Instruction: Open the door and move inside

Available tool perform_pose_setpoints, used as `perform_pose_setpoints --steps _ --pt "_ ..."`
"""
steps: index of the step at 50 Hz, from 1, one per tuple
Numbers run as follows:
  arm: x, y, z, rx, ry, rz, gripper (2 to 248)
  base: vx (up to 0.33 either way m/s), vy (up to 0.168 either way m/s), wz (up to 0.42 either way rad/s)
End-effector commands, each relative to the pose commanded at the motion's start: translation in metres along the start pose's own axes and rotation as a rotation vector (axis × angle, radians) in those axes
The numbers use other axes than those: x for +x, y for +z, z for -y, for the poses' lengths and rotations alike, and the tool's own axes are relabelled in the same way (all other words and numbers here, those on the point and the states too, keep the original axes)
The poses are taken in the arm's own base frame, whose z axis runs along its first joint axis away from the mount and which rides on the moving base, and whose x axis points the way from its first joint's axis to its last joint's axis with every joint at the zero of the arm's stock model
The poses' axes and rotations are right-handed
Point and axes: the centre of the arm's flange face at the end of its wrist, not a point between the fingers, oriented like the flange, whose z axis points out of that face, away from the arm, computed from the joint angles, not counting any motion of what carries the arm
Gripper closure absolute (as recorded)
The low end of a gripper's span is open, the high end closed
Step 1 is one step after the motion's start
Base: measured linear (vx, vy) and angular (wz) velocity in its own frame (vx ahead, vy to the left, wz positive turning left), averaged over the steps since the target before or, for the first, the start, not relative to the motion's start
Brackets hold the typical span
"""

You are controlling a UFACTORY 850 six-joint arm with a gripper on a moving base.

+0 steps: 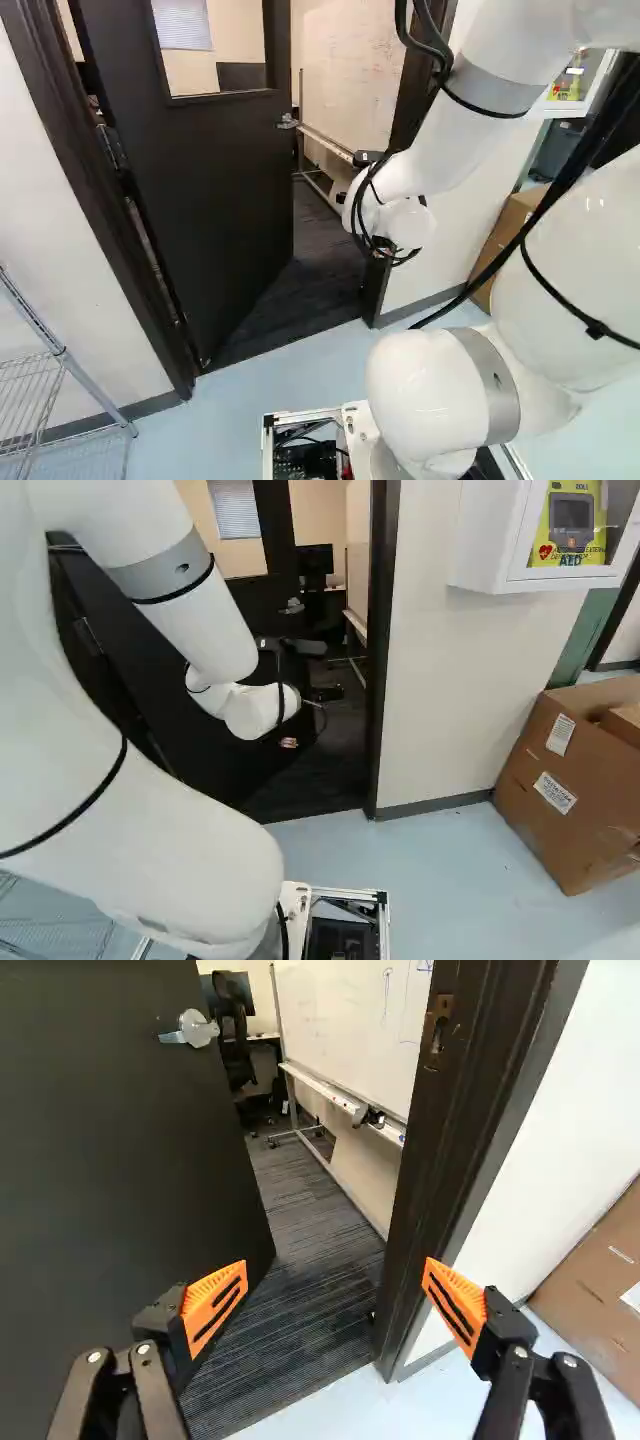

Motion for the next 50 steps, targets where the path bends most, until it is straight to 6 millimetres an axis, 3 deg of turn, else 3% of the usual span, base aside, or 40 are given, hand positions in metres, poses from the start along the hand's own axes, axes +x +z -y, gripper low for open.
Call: perform_pose_setpoints --steps 50 --pt "0.0 0.0 0.0 0.0 0.0 0.0 3 0.007 0.004 0.019"
